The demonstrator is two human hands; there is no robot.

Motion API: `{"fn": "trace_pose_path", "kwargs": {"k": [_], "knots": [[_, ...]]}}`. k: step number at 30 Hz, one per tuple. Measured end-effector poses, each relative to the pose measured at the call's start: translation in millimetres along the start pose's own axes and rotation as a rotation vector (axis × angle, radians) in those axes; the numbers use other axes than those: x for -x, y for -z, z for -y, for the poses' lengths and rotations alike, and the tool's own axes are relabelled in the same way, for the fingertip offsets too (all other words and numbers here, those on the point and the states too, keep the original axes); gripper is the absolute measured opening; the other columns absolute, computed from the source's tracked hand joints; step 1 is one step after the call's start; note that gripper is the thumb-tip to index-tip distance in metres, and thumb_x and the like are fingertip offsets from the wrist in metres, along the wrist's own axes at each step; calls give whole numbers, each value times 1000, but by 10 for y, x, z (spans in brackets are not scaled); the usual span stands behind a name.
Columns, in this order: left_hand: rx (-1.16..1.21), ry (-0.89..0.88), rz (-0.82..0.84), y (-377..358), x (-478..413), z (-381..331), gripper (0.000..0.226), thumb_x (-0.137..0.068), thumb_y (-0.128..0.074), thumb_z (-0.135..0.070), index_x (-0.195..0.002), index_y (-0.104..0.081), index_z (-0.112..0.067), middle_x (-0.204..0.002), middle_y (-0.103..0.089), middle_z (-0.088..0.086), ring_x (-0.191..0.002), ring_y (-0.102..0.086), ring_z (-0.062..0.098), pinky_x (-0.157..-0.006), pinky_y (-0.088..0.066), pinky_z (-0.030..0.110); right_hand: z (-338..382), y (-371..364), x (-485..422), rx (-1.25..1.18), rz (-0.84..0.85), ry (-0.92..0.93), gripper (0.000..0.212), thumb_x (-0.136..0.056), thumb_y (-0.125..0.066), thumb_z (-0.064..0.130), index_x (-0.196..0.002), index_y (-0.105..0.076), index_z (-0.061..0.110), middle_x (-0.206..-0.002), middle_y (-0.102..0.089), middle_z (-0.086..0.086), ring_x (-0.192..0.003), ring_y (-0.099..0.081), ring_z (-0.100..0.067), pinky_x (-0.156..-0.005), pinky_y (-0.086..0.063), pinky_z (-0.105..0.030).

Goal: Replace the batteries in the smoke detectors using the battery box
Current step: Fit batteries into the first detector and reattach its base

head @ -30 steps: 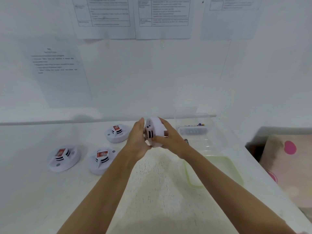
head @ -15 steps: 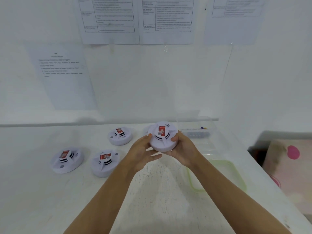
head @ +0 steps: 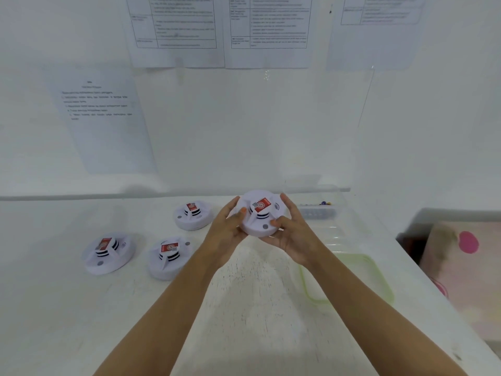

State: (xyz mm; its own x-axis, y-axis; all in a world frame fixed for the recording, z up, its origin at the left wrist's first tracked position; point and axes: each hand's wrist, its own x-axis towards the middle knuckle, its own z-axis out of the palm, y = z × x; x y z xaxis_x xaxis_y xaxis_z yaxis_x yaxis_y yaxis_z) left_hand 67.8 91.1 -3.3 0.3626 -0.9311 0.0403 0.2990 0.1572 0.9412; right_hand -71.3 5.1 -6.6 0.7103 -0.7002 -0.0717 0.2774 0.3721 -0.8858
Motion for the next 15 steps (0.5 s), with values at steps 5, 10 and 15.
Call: {"fn": "trace_pose_path", "kwargs": {"k": [5, 10, 15], "knots": [[-18, -42, 140, 31, 95, 99, 43, -87, -53, -16, -130, -50, -15, -125, -62, 7, -114, -60, 24, -90, -53, 33, -107, 6, 58, 99, 12, 13, 68, -81, -56, -11, -129, -40, 34, -120, -58, -4, -105, -61, -32, -82, -55, -44], [-84, 15, 129, 118, 73, 197, 48, -96, -47, -10, -142, -39, -18, -136, -54, 8, -124, -52, 28, -100, -46, 46, -206, -26, 110, 132, 4, 18, 69, -77, -60, -15, -113, -42, 41, -121, -56, -6, -108, -59, -29, -75, -57, -41], [-51, 34, 102, 135, 126, 239, 48, -95, -48, -6, -141, -42, -17, -134, -56, 6, -121, -55, 26, -96, -50, 41, -281, -57, 147, 152, -4, 53, 65, -78, -57, -14, -112, -44, 40, -120, -55, -1, -108, -58, -26, -72, -58, -38]]}}
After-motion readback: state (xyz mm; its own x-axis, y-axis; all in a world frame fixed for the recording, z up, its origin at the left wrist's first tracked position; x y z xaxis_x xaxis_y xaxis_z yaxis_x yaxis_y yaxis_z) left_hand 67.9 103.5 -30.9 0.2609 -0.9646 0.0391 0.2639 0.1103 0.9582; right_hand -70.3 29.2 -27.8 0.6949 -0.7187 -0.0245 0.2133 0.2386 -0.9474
